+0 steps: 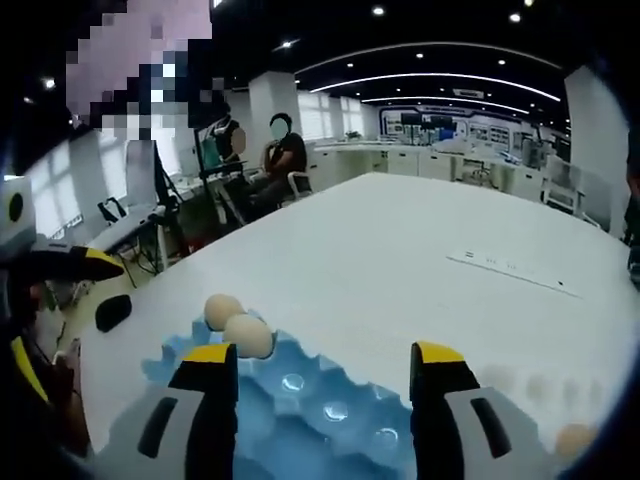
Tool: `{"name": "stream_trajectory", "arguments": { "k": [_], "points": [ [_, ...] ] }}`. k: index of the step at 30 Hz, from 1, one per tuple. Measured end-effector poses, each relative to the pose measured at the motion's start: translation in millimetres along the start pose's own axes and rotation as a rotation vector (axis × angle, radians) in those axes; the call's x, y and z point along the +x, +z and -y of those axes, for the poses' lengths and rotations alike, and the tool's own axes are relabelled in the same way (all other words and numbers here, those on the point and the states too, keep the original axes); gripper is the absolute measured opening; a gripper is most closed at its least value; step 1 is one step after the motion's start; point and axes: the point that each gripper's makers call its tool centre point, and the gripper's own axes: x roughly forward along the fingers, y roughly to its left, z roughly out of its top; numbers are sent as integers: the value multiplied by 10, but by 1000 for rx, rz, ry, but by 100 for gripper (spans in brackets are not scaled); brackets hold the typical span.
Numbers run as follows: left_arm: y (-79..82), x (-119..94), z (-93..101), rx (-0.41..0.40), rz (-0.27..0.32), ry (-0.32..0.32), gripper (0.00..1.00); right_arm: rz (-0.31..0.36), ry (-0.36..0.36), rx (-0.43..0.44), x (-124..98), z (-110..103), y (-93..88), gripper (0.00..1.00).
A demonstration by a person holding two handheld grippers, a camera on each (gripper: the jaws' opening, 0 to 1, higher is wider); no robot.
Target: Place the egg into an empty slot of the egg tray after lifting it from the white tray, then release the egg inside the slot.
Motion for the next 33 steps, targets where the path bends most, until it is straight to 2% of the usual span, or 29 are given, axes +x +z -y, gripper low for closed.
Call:
{"name": "stream_trajectory", "arguments": {
  "k": [13, 23, 33],
  "points": [
    [46, 36, 26, 4, 5, -2, 99, -5, -51, 33, -162, 260, -89, 71],
    [35, 35, 59, 8, -1, -3, 99, 15, -117, 77, -329, 539, -108, 71],
    [51, 19, 97, 5, 9, -7, 99, 22, -169, 72, -489, 733, -159, 70]
  ]
}}
